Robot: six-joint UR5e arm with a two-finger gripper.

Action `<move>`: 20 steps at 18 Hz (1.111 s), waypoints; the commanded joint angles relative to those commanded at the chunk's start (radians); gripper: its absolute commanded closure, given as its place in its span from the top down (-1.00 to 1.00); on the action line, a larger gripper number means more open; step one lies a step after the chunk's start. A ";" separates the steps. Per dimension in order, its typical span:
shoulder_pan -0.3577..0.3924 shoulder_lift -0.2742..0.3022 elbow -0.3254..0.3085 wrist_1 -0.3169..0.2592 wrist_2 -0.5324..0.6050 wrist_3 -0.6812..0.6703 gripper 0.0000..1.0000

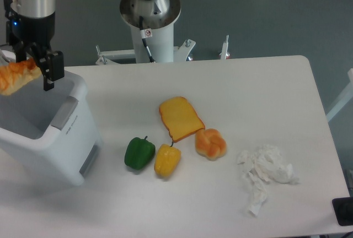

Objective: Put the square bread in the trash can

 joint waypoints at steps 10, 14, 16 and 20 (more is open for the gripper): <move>0.087 -0.026 0.093 0.008 -0.020 -0.011 1.00; 0.231 -0.025 0.083 0.023 -0.012 0.014 1.00; 0.335 -0.025 0.064 0.021 -0.008 0.128 1.00; 0.526 -0.099 0.057 0.023 -0.008 0.361 1.00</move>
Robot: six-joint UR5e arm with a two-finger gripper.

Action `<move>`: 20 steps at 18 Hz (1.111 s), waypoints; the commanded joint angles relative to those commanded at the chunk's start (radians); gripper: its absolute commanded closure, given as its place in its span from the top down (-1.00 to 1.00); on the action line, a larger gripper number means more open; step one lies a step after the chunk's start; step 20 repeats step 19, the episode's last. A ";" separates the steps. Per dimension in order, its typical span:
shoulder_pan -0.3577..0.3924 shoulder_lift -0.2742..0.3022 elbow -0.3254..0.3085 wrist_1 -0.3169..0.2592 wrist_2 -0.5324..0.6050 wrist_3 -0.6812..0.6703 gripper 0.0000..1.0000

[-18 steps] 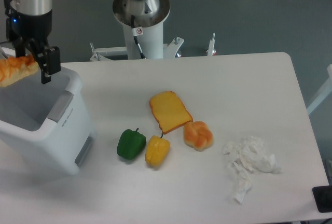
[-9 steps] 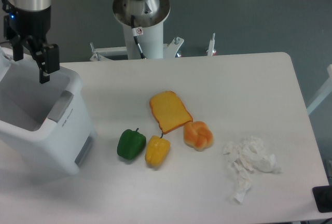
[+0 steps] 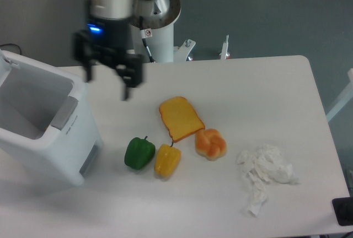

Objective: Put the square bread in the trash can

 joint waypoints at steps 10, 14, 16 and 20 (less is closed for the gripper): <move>0.135 -0.255 0.094 0.015 0.041 0.505 1.00; 0.140 -0.318 0.103 0.032 0.118 0.588 1.00; 0.131 -0.322 0.101 0.037 0.130 0.588 1.00; 0.129 -0.324 0.098 0.040 0.130 0.588 1.00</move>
